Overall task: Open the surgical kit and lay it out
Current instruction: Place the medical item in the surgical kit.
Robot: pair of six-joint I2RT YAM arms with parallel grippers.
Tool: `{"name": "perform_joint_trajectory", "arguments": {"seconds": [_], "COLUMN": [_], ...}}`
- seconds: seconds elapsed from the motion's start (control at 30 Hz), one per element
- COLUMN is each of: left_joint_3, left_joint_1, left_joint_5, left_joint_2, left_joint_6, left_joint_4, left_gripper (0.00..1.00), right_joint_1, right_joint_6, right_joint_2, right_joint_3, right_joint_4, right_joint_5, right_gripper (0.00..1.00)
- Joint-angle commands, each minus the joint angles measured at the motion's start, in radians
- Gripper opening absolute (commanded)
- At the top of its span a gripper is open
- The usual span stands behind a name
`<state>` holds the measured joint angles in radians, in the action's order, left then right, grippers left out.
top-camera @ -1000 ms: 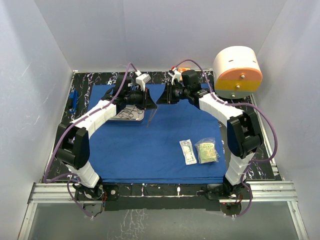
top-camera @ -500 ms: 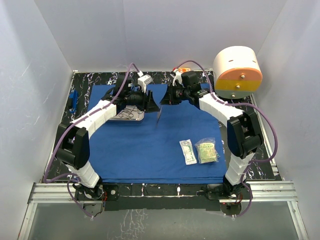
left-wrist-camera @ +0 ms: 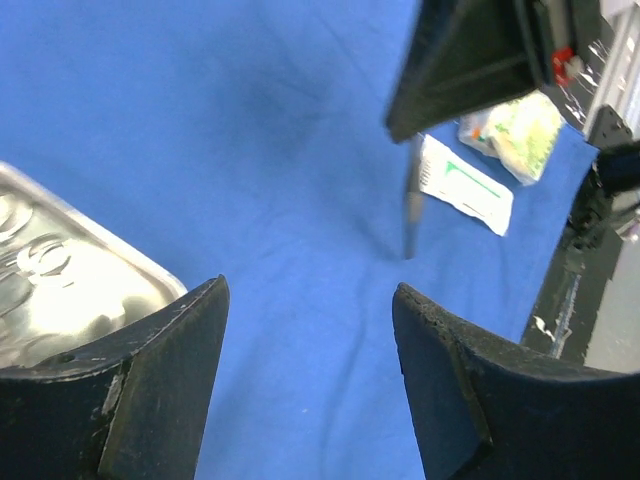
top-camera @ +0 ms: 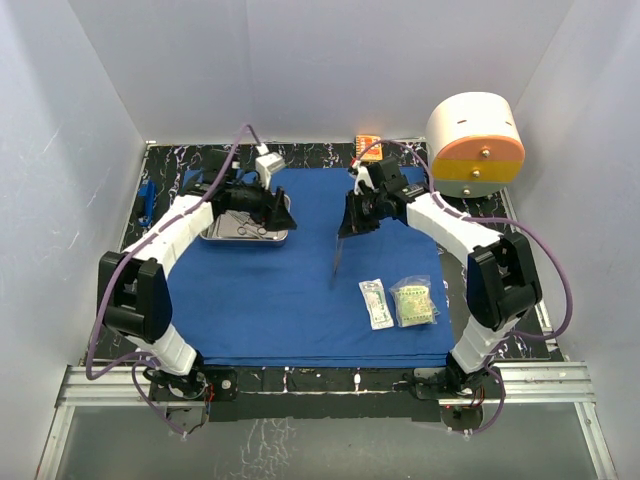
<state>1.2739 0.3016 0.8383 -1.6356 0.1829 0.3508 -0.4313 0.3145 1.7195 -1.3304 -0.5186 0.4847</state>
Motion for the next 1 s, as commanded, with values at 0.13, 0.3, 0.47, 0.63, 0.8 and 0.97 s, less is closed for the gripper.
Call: {"name": "perform_joint_trajectory", "arguments": {"seconds": [0.13, 0.3, 0.47, 0.63, 0.8, 0.97], "left_joint_3": [0.017, 0.017, 0.018, 0.024, 0.027, 0.025], "left_joint_1": [-0.088, -0.095, -0.095, -0.096, -0.095, -0.096], "left_joint_5": [-0.022, -0.045, -0.051, -0.050, -0.036, -0.027], "left_joint_2": [0.050, 0.005, -0.021, -0.026, -0.030, -0.021], "left_joint_6": [0.100, 0.111, 0.113, 0.108, 0.089, 0.074], "left_joint_4": [0.036, 0.037, 0.033, 0.034, 0.026, 0.017], "left_gripper": [0.66, 0.66, 0.66, 0.66, 0.66, 0.66], "right_joint_1": [-0.071, -0.074, -0.073, -0.064, -0.041, -0.029], "right_joint_6": [-0.029, -0.015, -0.001, -0.002, 0.000, 0.006], "right_joint_2": [-0.130, -0.121, -0.062, 0.014, 0.114, 0.168], "right_joint_3": [0.152, 0.111, 0.098, 0.053, 0.003, -0.011], "right_joint_4": [-0.168, -0.247, -0.260, -0.259, -0.271, -0.276], "right_joint_5": [-0.028, -0.021, -0.009, 0.005, 0.013, 0.015], "right_gripper": [0.00, 0.00, 0.00, 0.00, 0.00, 0.01]}}
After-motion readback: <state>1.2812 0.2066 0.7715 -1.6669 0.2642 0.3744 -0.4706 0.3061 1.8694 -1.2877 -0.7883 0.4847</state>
